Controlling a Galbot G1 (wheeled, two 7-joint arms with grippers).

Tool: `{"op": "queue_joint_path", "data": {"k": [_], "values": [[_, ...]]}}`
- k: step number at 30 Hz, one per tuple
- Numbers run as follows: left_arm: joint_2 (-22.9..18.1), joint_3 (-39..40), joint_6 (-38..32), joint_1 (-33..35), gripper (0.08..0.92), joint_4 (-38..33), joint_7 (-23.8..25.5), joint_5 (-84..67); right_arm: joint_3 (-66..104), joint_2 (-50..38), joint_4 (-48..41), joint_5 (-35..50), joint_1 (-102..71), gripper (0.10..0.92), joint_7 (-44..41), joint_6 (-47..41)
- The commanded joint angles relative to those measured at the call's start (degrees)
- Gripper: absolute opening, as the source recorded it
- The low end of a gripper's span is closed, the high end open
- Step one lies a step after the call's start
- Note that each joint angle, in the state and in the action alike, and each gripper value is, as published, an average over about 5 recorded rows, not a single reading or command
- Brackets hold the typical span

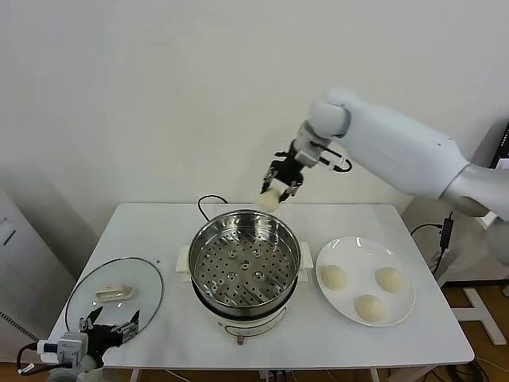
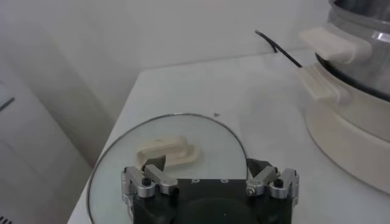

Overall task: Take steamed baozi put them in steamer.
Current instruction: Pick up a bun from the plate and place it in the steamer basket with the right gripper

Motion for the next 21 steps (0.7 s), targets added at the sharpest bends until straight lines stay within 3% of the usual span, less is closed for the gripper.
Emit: {"op": "queue_joint_path", "data": {"k": [1,11,21], "values": [[0.1,0.1,0.0,0.2,0.823,0.0,0.0,0.0,2.4,4.8,2.8,-14.7,-4.3,0.458,0.7,7.9],[-0.1,0.1,0.1,0.2,0.823,0.0,0.0,0.3,6.4,6.7,2.8,-25.7,-12.2,0.458,2.4,7.9],[-0.2,0.2,0.1,0.2,0.823,0.0,0.0,0.5,8.1,7.7,2.3,-29.9,-16.9,0.458,2.6,7.9]]}}
